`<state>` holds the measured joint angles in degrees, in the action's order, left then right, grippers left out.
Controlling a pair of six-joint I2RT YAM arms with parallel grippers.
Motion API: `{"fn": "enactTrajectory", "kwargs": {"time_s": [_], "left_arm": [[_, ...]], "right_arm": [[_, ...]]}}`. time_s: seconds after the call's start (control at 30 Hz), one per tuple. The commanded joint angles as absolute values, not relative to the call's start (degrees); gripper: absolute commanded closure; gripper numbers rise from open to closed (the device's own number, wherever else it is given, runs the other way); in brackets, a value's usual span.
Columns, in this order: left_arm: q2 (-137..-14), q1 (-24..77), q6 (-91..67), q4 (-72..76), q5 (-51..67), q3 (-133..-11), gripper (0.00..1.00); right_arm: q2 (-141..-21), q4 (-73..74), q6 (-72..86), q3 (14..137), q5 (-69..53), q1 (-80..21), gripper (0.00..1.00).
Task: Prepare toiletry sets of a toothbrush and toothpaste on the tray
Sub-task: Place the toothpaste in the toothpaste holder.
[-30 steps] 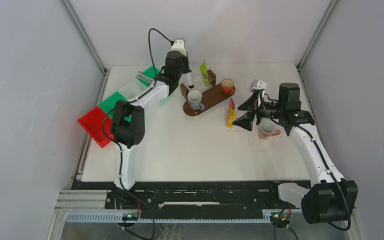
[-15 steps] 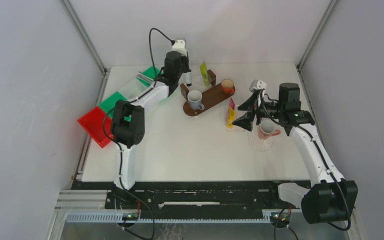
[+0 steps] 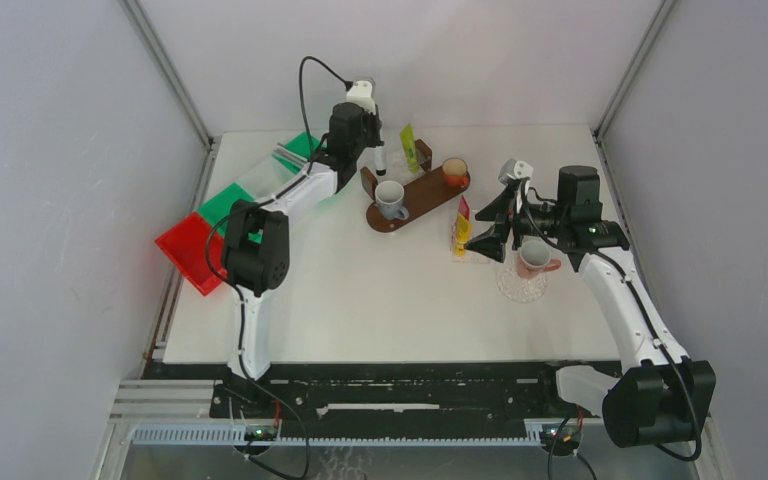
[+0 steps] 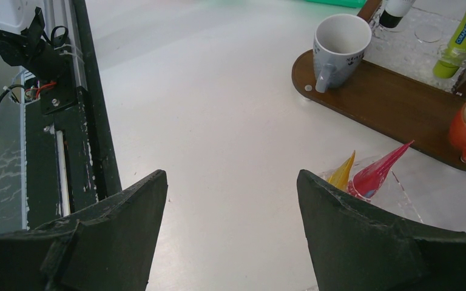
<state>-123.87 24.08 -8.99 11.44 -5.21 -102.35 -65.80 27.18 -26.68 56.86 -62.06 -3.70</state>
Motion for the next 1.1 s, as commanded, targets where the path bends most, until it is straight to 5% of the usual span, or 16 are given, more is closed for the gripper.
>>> {"fn": "enactTrajectory", "kwargs": {"time_s": [0.0,1.07], "left_arm": [[-124.6,23.8,-8.4,10.2,-5.0,-105.6,1.0],[-127.1,22.7,-9.8,9.9,2.9,-105.9,1.0]], "right_arm": [[-65.7,25.4,-26.1,59.2,-63.4,-3.2,0.14],[-65.0,25.4,-26.0,59.2,-64.2,-2.7,0.14]]}}
